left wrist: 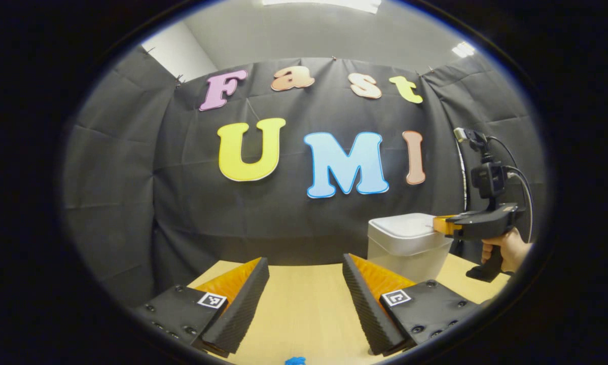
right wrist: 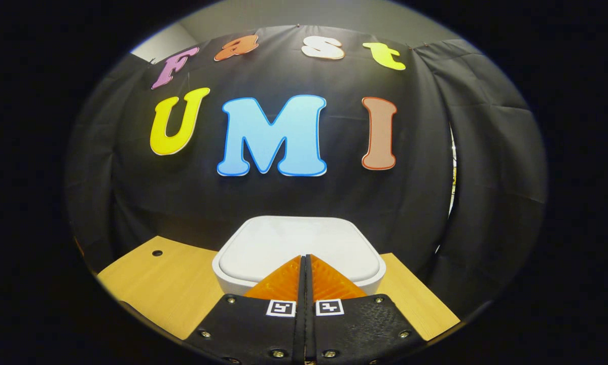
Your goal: Press the lid of the desktop garbage bin to open it, pick up the crumpled paper on the desktop and throw it into the bin, then pick up the pop can on the desktop and drop it into the bin, and finally close the garbage bin lid.
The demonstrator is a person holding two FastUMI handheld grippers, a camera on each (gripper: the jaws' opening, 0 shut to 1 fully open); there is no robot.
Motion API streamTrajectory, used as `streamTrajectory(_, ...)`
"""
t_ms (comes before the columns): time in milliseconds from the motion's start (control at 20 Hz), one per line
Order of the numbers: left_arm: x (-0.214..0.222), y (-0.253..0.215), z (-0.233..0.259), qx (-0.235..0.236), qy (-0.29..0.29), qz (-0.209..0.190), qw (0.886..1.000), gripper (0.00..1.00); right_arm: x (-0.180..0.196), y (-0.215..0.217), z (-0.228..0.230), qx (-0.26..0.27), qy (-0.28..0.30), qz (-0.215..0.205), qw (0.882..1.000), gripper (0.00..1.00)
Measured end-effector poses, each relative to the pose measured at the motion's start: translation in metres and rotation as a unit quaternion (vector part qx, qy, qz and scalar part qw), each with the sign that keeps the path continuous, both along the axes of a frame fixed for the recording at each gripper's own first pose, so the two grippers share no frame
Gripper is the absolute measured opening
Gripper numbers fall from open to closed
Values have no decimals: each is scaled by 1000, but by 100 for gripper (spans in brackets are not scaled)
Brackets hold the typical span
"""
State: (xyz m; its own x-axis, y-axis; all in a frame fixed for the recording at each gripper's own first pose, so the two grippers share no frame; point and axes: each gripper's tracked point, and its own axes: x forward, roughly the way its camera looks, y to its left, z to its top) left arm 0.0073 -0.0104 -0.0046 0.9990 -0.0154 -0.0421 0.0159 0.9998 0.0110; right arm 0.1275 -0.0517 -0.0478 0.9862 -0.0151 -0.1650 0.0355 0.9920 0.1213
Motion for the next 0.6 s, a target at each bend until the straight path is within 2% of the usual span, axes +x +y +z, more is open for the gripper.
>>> streamTrajectory(250, 4, -2, -6, -3, 8, -3, 1000, 95, 0, 2, -9, -10, 14, 13, 1000, 0)
streamTrajectory(600, 4, -9, -3, -4, 4, -11, 1000, 95, -1, 2, -7, -15, 2, 9, 1000, 1)
